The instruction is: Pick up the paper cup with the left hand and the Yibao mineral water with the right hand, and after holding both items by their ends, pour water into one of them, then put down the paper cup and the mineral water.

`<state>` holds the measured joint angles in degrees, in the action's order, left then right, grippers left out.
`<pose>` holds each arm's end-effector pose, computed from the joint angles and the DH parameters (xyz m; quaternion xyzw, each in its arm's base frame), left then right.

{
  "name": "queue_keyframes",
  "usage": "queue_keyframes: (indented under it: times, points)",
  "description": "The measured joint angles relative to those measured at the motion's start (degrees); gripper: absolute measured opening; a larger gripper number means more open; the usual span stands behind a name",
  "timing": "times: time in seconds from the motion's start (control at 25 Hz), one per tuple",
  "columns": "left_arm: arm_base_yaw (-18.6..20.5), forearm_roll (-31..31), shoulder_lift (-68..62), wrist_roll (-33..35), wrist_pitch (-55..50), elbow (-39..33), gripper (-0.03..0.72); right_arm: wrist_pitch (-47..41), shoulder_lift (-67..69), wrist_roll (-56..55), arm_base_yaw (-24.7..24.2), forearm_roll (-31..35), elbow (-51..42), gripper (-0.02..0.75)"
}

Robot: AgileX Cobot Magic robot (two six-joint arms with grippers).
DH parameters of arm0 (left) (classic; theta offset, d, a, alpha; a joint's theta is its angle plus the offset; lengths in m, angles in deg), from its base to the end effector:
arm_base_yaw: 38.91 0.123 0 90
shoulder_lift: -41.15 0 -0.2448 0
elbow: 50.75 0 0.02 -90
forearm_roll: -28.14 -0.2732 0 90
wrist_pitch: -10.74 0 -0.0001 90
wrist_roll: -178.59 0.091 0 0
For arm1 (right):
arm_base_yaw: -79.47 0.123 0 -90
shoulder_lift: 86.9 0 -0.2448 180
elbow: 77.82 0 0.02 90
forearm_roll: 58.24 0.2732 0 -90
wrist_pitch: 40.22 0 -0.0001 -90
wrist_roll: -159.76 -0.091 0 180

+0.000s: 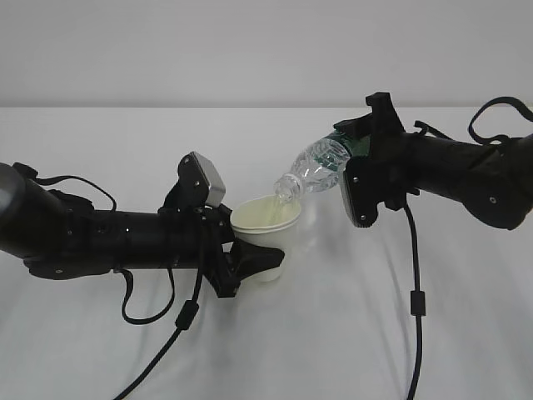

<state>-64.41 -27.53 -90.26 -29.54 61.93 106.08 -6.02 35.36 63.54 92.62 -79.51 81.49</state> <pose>0.2978 -0.2069 0.0340 0.4391 0.7042 -0.3402 0.4422 0.3800 0.1078 0.0926 -0.7203 0.3916 -0.3347 0.4645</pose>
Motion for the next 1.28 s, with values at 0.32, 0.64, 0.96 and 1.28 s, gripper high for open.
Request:
queue_keyframes:
  times: [0.32,0.64,0.96,1.28]
  points:
    - [0.00,0.00,0.00,0.00,0.00,0.00,0.397,-0.12,0.00,0.13,0.00,-0.37,0.03,0.477]
    - [0.00,-0.24,0.00,0.00,0.00,0.00,0.396,-0.22,-0.10,0.13,0.00,-0.74,0.03,0.477]
    - [0.00,-0.45,0.00,0.00,0.42,0.00,0.395,-0.83,-1.14,0.26,0.00,-1.32,0.03,0.477]
    - [0.00,-0.45,0.00,0.00,0.52,0.00,0.395,-0.93,-1.14,0.39,0.00,-1.74,0.12,0.477]
